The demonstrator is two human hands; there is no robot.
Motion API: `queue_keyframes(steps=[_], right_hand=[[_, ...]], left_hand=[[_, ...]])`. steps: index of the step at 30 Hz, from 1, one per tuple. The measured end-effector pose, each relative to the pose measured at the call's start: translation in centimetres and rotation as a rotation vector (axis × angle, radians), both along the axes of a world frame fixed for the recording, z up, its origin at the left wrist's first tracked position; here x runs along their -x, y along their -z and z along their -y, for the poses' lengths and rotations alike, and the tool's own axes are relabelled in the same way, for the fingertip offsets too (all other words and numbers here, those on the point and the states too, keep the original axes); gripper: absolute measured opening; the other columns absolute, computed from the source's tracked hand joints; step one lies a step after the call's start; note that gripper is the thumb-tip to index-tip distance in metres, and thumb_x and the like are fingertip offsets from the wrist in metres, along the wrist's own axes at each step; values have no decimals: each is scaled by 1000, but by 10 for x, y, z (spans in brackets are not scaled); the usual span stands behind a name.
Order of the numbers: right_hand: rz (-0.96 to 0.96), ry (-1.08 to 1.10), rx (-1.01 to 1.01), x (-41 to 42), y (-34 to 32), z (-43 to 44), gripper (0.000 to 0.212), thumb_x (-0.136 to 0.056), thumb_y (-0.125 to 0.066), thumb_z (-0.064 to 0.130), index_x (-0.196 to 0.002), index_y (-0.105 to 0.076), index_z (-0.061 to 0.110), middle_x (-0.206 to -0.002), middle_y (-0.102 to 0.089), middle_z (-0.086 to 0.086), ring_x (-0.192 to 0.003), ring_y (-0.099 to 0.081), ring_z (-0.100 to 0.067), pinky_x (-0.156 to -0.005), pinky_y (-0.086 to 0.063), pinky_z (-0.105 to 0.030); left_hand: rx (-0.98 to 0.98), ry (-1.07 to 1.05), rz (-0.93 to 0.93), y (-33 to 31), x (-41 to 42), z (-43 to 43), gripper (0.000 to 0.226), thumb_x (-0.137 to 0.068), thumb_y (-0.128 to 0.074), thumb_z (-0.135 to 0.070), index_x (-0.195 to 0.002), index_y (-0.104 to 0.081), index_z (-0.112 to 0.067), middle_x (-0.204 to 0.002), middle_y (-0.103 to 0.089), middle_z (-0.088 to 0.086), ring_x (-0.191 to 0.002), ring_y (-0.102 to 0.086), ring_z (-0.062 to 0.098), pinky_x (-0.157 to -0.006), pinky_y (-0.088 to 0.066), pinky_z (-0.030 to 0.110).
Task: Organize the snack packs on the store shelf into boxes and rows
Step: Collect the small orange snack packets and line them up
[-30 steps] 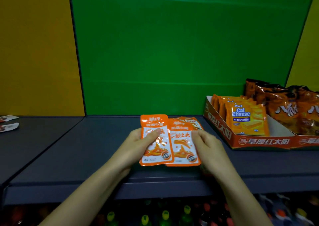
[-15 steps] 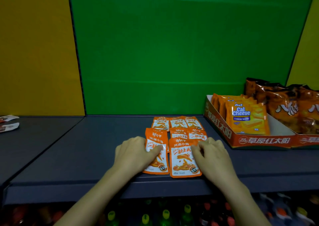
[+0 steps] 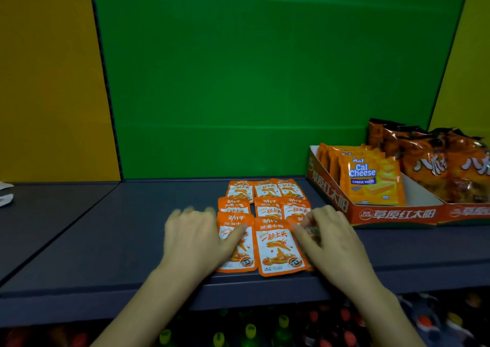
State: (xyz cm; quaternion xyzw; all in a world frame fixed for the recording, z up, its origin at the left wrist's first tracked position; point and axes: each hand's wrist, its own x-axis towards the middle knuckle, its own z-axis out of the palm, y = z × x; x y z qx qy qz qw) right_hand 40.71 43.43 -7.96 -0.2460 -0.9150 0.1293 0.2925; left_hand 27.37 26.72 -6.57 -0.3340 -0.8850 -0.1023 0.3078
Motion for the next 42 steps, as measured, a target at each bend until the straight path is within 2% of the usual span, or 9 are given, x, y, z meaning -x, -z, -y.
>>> queue_keyframes(steps=[3, 5, 7, 20, 25, 28, 33, 36, 42], right_hand=[[167, -135, 98, -7, 1, -8, 53, -95, -34, 50, -142, -35, 27, -150, -29, 14, -138, -25, -4, -110, -26, -26], [303, -150, 112, -7, 0, -8, 59, -96, -27, 53, -150, -17, 32, -158, -9, 17, -145, -8, -2, -116, -14, -27], [369, -144, 99, -6, 0, -10, 59, -96, -24, 55, -150, -10, 36, -158, -4, 17, -146, -4, -2, -117, -12, -26], [403, -187, 122, -3, 1, -30, 58, -95, -26, 54, -149, -11, 38, -158, -7, 18, -146, -3, -2, -117, -12, -28], [315, -185, 97, -3, -5, -25, 73, -86, -7, 67, -150, -12, 33, -156, -1, 19, -143, 4, 1, -116, 2, -24], [169, -216, 60, 0, -17, -7, 79, -81, -5, 72, -148, -21, 34, -155, -14, 20, -143, -7, 1, -116, -10, -23], [55, -445, -73, 37, -32, 56, 64, -82, -19, 64, -133, -43, 34, -134, -45, 20, -127, -40, -1, -98, -29, -16], [60, -570, -117, 69, -29, 97, 65, -78, -17, 63, -125, -50, 33, -129, -51, 18, -124, -45, -3, -101, -32, -17], [77, -756, -146, 121, -34, 188, 37, -95, -37, 47, -130, -42, 37, -134, -40, 26, -126, -38, 2, -97, -36, -22]], left_hand=[[-40, 258, 114, 10, -1, 4, 84, -74, -15, -80, -114, -57, -20, -112, -62, 2, -102, -56, 21, -82, -43, 34], [113, 336, 402, 16, -4, 6, 102, -62, 4, -87, -146, -21, -34, -153, -24, -6, -141, -20, 16, -112, -22, 34], [240, 317, 485, 20, -7, 0, 86, -74, -6, -81, -148, 0, -38, -159, 3, -10, -146, 7, 12, -118, -3, 32], [315, 256, 505, 22, -12, -20, 69, -89, -19, -66, -148, 3, -35, -159, 10, -5, -145, 15, 17, -120, 4, 38], [99, 339, 487, 21, -12, -14, 74, -85, -11, -72, -148, 2, -35, -158, 12, -9, -143, 19, 8, -118, 11, 34], [-74, 340, 348, 16, -8, 6, 93, -70, 5, -81, -147, -18, -34, -157, -9, -14, -145, 1, 3, -116, 3, 24], [-173, 177, 79, 9, 15, 69, 48, -86, -32, -51, -103, -66, -22, -104, -68, -9, -99, -64, 13, -82, -43, 22], [-178, 42, 60, 7, 29, 120, 37, -86, -38, -46, -87, -67, -23, -81, -70, -11, -74, -67, 14, -61, -50, 23], [-155, -163, 71, 8, 44, 224, 37, -85, -38, -47, -83, -67, -25, -72, -67, -13, -66, -66, 10, -50, -48, 23]])
